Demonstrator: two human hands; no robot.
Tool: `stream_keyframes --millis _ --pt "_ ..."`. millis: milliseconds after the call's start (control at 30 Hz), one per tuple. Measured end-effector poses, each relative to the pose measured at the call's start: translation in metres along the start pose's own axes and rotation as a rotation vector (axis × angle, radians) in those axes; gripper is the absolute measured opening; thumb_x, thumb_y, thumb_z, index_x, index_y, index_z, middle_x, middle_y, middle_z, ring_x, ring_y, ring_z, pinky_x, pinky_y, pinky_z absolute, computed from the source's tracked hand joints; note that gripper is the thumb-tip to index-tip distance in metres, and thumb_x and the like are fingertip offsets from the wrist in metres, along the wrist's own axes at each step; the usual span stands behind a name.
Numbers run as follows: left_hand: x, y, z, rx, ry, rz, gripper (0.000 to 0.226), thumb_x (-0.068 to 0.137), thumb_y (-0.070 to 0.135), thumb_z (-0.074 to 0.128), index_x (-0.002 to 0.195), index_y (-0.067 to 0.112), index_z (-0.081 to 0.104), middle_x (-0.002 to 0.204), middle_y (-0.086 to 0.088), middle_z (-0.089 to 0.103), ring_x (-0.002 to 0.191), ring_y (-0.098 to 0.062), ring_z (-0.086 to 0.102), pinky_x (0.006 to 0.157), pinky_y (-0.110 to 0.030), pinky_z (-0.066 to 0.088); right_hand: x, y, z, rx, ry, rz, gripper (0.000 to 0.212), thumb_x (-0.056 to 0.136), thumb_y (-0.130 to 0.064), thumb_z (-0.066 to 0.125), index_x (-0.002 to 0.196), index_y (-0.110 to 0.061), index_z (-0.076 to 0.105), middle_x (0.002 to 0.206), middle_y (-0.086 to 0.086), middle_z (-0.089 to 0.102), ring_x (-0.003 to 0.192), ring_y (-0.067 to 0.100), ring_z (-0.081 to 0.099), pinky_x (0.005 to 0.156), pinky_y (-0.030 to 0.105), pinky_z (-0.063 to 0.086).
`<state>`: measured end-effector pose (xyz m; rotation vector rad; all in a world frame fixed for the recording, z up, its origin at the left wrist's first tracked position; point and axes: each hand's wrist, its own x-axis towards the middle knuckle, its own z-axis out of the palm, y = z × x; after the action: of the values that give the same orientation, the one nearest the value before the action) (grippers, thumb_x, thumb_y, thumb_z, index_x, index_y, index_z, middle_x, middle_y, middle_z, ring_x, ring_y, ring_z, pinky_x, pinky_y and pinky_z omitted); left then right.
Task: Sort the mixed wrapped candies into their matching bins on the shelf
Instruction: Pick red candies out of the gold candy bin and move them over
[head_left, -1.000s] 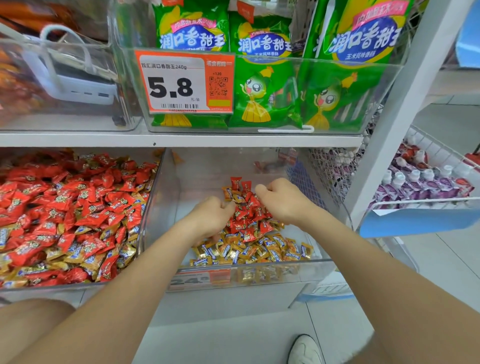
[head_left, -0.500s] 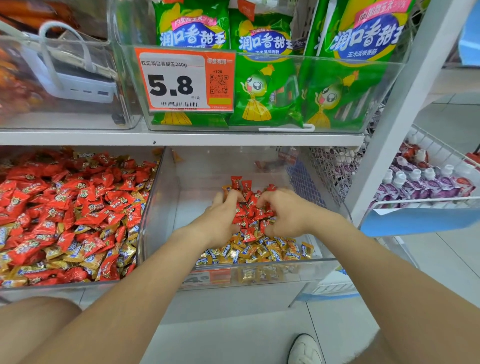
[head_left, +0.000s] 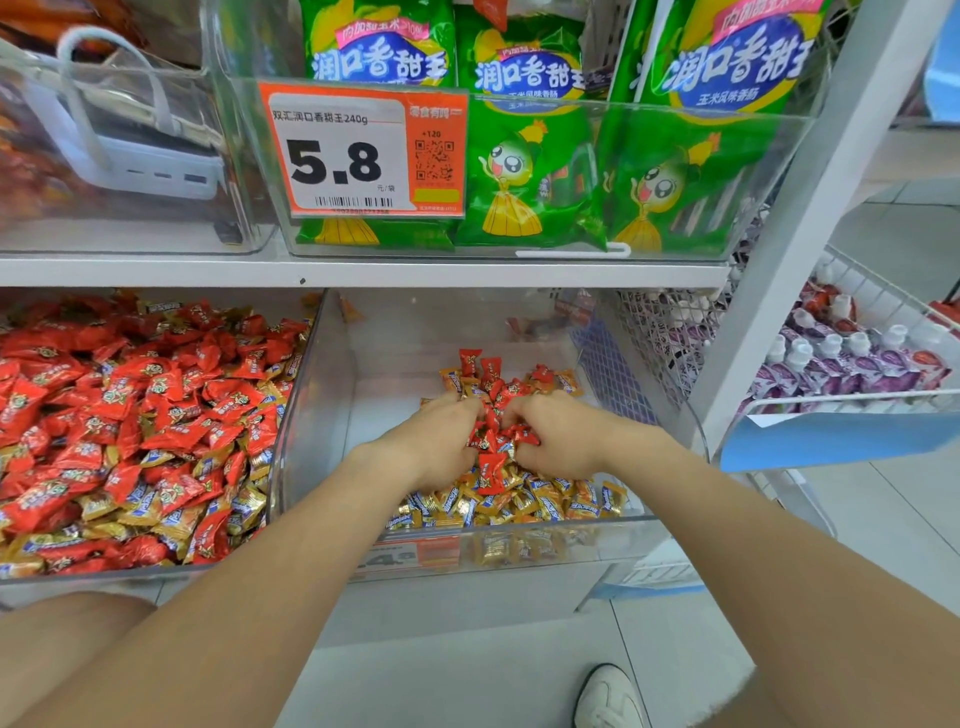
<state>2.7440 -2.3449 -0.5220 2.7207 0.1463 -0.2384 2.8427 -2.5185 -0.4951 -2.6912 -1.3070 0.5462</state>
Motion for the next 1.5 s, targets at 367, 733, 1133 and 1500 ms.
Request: stream_keyframes --millis 367,733,1133,1500 --pt "-0.012 0.008 -0.013 -0.250 0.127 -0.099 0.012 0.106 0.022 0.056 0.102 0.013 0.050 0.090 -0.003 0.058 0.070 -0.018 0.054 0.061 -0.034 0.041 -0.011 -0.003 -0.024 0.240 0.169 0.091 0.045 0.110 -0.030 0.051 0.078 -0.001 0.064 0.061 0.005 0.061 0.050 0.021 0.056 0.054 0.039 0.052" --pt "-0.022 0.001 -0.011 0.030 0.084 -0.201 0.003 0.100 0.010 0.049 0.100 0.014 0.049 0.093 -0.009 0.059 0.092 -0.033 0.060 0.065 -0.035 0.041 -0.007 -0.034 0.002 -0.031 0.036 -0.037 0.040 0.082 -0.063 0.076 0.092 -0.024 0.078 0.085 -0.003 0.075 0.082 0.017 0.068 0.078 0.040 0.060" --pt "-0.020 0.010 -0.011 0.189 -0.079 -0.121 0.033 0.107 0.032 0.058 0.137 0.021 0.047 0.129 -0.013 0.050 0.094 -0.029 0.051 0.081 -0.043 0.052 -0.003 0.006 -0.019 0.147 0.226 0.143 0.050 0.104 -0.032 0.050 0.060 -0.007 0.048 0.053 0.005 0.050 0.050 0.026 0.042 0.056 0.038 0.047" --pt "-0.014 0.008 -0.008 0.165 0.007 -0.105 0.035 0.109 0.034 0.052 0.131 0.007 0.048 0.107 -0.012 0.055 0.091 -0.032 0.058 0.072 -0.041 0.049 0.023 0.000 0.008 -0.070 0.002 -0.119 0.052 0.108 -0.022 0.053 0.158 -0.031 0.041 0.136 0.013 0.055 0.128 0.032 0.053 0.105 0.049 0.047"
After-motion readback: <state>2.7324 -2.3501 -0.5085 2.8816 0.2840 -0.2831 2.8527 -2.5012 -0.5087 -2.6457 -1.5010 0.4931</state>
